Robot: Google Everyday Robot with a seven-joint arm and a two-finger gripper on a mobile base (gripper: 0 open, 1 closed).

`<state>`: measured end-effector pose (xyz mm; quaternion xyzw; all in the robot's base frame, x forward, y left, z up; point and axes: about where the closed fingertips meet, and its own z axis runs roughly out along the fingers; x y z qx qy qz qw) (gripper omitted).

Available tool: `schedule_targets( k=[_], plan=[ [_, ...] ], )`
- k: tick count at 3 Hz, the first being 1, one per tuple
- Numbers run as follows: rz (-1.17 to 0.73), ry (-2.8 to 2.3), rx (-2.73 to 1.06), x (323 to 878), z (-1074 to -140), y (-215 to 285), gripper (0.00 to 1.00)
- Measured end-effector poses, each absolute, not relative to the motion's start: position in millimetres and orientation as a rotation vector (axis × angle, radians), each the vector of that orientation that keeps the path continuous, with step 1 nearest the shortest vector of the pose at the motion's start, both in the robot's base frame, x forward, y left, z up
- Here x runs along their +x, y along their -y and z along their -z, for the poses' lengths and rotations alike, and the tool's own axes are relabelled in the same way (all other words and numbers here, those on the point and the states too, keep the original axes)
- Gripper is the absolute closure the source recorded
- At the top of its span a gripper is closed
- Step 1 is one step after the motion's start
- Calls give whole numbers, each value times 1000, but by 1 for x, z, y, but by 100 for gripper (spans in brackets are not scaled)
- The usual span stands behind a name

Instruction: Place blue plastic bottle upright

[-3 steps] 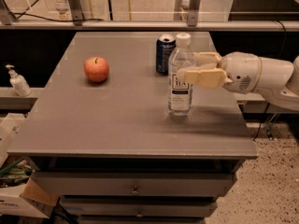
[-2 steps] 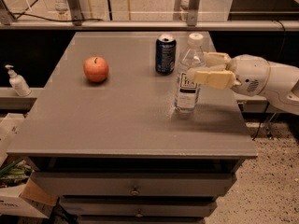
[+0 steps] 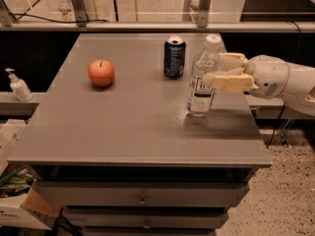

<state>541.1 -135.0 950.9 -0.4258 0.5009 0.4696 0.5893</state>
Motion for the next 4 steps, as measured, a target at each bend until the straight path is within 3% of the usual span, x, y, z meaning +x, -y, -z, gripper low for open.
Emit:
schedule_targets(
  k=[2,4],
  plan=[
    [-1135,-1179,-1097,533,-936,126,100],
    [-1154,-1220,-1120,531,-928,124,60]
  ],
)
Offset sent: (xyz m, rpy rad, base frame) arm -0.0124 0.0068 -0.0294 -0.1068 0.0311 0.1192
